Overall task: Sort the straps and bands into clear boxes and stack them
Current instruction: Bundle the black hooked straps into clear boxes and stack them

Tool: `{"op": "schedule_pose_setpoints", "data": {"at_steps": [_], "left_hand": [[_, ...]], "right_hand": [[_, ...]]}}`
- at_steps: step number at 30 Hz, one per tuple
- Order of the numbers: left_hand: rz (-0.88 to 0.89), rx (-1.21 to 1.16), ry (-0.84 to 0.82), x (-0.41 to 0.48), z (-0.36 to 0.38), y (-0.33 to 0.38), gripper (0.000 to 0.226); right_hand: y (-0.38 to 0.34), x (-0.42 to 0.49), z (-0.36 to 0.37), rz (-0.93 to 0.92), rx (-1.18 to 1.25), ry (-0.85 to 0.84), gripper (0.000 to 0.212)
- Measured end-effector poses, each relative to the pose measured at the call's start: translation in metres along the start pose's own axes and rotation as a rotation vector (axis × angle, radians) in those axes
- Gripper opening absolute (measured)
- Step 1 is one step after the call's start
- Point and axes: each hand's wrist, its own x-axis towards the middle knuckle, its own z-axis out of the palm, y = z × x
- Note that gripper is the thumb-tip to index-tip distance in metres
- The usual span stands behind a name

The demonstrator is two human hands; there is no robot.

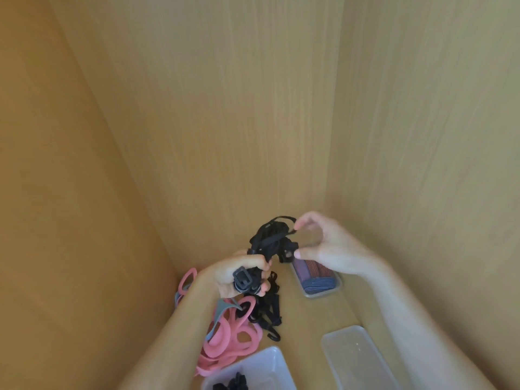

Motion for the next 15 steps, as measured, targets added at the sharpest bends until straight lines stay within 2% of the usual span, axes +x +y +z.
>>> {"op": "schedule_pose_setpoints", "data": {"at_steps": [3, 5, 7, 9, 13, 15], "left_hand": [[-0.146, 0.213, -0.086, 0.002, 0.005, 0.010, 0.013], [-0.229, 0.341, -0.137, 0.003, 0.011, 0.020, 0.013], [-0.277, 0.426, -0.175, 0.005, 0.017, 0.029, 0.014], [-0.304, 0.478, -0.196, 0.006, 0.020, 0.036, 0.009], [-0.332, 0.548, -0.190, 0.005, 0.015, 0.037, 0.021], [-0.324, 0.552, -0.195, 0.003, 0.011, 0.036, 0.026]], "right_hand": [[-0.011, -0.002, 0.009, -0.122, -0.305, -0.068, 0.073], [-0.011, 0.004, 0.020, -0.140, -0.550, -0.158, 0.096], [-0.006, 0.012, 0.030, -0.120, -0.703, -0.265, 0.101], [0.001, 0.018, 0.037, -0.085, -0.712, -0.346, 0.085], [0.017, 0.021, 0.039, -0.019, -0.512, -0.331, 0.023], [0.026, 0.020, 0.037, 0.035, -0.326, -0.307, 0.014]]}}
